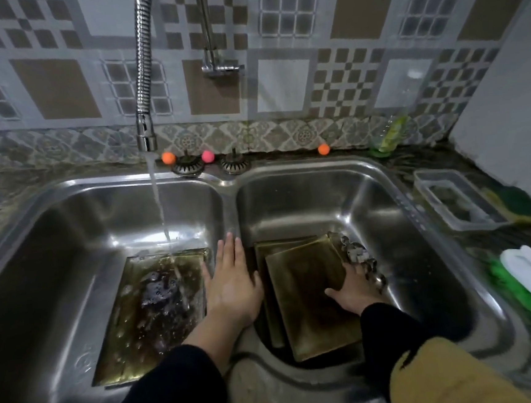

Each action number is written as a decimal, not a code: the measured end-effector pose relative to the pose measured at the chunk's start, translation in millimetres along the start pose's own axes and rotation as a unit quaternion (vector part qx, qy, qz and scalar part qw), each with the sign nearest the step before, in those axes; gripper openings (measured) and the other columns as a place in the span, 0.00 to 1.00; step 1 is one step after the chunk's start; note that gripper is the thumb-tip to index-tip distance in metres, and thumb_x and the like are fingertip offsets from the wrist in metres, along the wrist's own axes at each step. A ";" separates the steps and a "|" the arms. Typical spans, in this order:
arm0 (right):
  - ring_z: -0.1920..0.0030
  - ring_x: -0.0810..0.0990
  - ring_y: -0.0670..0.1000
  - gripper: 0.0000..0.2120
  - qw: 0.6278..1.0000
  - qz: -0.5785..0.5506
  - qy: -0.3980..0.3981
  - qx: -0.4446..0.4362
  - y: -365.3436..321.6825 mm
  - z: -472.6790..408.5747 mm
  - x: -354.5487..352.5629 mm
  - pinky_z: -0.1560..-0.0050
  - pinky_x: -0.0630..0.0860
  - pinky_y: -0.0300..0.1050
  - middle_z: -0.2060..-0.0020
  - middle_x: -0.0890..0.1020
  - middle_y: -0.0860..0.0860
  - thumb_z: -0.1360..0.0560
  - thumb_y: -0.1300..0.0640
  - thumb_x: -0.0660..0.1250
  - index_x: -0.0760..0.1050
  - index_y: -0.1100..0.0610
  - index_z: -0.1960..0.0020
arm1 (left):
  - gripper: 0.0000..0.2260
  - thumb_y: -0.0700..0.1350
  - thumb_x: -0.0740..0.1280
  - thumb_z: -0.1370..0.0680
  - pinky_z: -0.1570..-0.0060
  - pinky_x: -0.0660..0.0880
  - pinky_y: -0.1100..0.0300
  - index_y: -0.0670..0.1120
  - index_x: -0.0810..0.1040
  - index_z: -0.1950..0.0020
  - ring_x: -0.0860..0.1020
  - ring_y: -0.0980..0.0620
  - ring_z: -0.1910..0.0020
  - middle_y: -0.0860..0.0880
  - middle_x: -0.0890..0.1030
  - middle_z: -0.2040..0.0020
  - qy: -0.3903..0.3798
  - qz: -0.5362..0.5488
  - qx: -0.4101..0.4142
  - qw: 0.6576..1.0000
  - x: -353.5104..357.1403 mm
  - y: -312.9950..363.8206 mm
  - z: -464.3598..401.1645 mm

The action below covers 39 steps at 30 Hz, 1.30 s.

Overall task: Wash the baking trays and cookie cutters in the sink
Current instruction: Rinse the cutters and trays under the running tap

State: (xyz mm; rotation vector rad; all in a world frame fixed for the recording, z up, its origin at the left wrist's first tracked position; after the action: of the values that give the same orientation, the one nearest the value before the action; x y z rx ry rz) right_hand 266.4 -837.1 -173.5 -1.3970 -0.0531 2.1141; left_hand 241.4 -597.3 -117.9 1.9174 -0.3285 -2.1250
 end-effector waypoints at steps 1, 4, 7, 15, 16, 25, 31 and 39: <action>0.26 0.59 0.60 0.40 1.000 -0.004 -0.008 0.003 -2.3 -3.9 4.3 0.29 0.62 0.58 0.25 0.55 0.52 0.27 0.46 0.69 0.51 0.51 0.23 | 0.32 0.55 0.51 0.19 0.26 0.38 0.43 0.47 0.37 0.22 0.34 0.53 0.24 0.51 0.33 0.23 0.000 0.000 0.000 1.000 0.2 0.6 -0.9; 0.24 0.51 0.61 0.45 0.999 0.000 -0.035 0.025 -11.4 -13.7 16.6 0.27 0.55 0.63 0.23 0.53 0.53 0.29 0.43 0.70 0.47 0.50 0.22 | 0.32 0.54 0.52 0.19 0.26 0.38 0.43 0.48 0.37 0.22 0.35 0.53 0.24 0.51 0.34 0.23 0.009 -0.001 0.001 1.000 0.9 1.1 -2.4; 0.24 0.48 0.61 0.45 0.999 0.003 -0.042 0.032 -22.8 -18.7 24.0 0.28 0.55 0.62 0.23 0.48 0.53 0.27 0.44 0.69 0.44 0.51 0.22 | 0.32 0.54 0.52 0.19 0.25 0.38 0.43 0.48 0.37 0.22 0.35 0.53 0.24 0.51 0.34 0.23 0.014 0.000 -0.002 1.000 1.2 0.7 -3.1; 0.24 0.49 0.61 0.45 0.998 0.004 -0.058 0.035 -33.3 -25.2 27.2 0.27 0.57 0.62 0.23 0.45 0.56 0.27 0.45 0.69 0.42 0.52 0.22 | 0.32 0.51 0.53 0.19 0.25 0.37 0.44 0.47 0.38 0.22 0.36 0.52 0.23 0.51 0.35 0.22 0.018 0.010 0.005 1.000 2.6 -1.4 -7.1; 0.24 0.48 0.61 0.45 0.998 0.005 -0.057 0.035 -34.3 -23.8 26.7 0.27 0.56 0.62 0.23 0.44 0.56 0.27 0.45 0.69 0.42 0.51 0.22 | 0.32 0.51 0.53 0.19 0.25 0.37 0.45 0.47 0.38 0.22 0.36 0.52 0.23 0.51 0.35 0.22 0.019 0.012 0.006 1.000 2.6 -1.7 -7.6; 0.24 0.44 0.60 0.37 0.996 0.050 -0.013 -0.075 -85.3 18.6 4.8 0.26 0.50 0.61 0.23 0.46 0.54 0.23 0.44 0.63 0.46 0.49 0.22 | 0.28 0.53 0.48 0.17 0.26 0.38 0.50 0.46 0.41 0.21 0.37 0.51 0.23 0.50 0.36 0.22 -0.014 0.052 0.056 0.997 0.2 -11.5 -15.0; 0.26 0.55 0.56 0.28 0.977 0.023 0.021 -0.209 -164.8 77.5 -0.8 0.28 0.60 0.56 0.26 0.60 0.51 0.21 0.48 0.61 0.57 0.48 0.24 | 0.26 0.58 0.44 0.18 0.25 0.43 0.43 0.55 0.42 0.21 0.42 0.50 0.22 0.53 0.39 0.21 -0.094 0.142 0.038 0.985 -7.1 -68.7 -5.9; 0.27 0.58 0.57 0.25 0.962 -0.047 -0.045 -0.266 -238.6 124.4 77.5 0.27 0.59 0.50 0.26 0.61 0.53 0.21 0.53 0.61 0.61 0.52 0.25 | 0.33 0.53 0.59 0.20 0.26 0.52 0.45 0.47 0.44 0.21 0.52 0.37 0.24 0.40 0.48 0.22 -0.107 0.135 -0.244 0.954 -5.8 -195.9 0.4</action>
State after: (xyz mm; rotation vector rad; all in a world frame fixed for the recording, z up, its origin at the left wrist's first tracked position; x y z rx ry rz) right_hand 248.5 -567.7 -99.3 -1.5478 -0.7575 2.1704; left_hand 233.5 -411.1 -178.5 1.2931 -0.0825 -1.9959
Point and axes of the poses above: each hand's wrist, its own z-axis away from the middle knuckle, its own x-axis out of the palm, y = z × x, the point moved 1 cm from there along -z, towards the middle knuckle
